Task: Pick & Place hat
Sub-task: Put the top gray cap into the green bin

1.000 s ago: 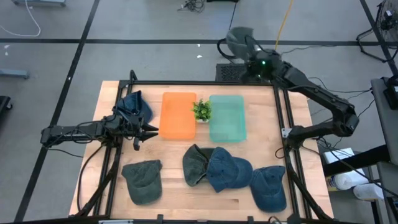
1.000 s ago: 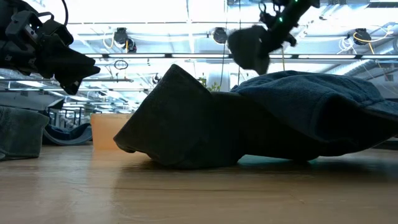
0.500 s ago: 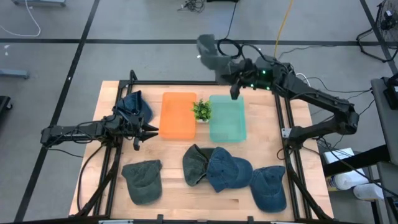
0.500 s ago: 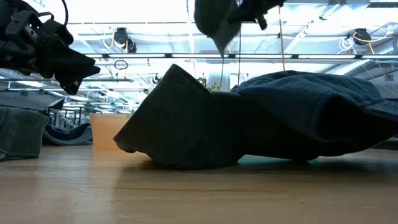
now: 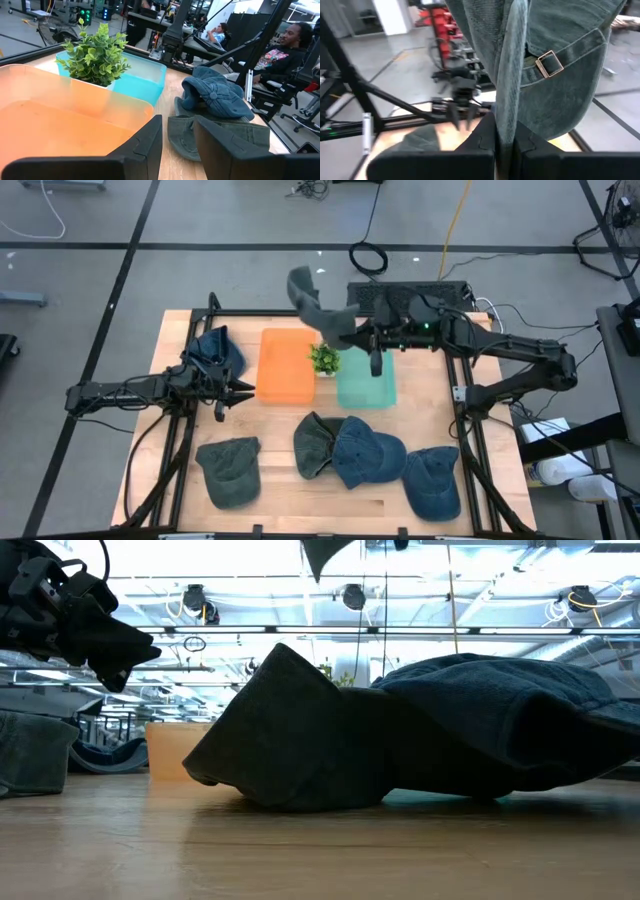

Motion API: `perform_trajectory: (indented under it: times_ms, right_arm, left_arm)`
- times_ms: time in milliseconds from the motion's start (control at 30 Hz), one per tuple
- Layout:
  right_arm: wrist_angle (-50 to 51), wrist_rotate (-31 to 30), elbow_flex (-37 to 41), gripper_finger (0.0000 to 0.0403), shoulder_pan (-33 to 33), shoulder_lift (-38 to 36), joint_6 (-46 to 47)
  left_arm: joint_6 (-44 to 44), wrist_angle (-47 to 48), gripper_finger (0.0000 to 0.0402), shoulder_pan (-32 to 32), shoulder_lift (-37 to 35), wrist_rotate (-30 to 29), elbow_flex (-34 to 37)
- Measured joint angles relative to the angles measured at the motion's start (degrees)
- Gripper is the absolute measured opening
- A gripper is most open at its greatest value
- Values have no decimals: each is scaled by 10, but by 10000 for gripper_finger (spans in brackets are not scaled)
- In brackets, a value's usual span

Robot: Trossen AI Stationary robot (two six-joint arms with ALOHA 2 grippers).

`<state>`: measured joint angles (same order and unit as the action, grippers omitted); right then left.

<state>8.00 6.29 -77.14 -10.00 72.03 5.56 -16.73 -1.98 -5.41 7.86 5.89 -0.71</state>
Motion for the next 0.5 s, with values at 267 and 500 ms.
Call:
perform_trajectory:
  times_ms: [267,500]
  right_arm:
    - [-11,0,0,0,35,0,40]
    - [-59,18,0,0,57,0,58]
  left_arm:
    - [0,0,120,0,0,0,0]
    - [0,-24,120,0,0,0,0]
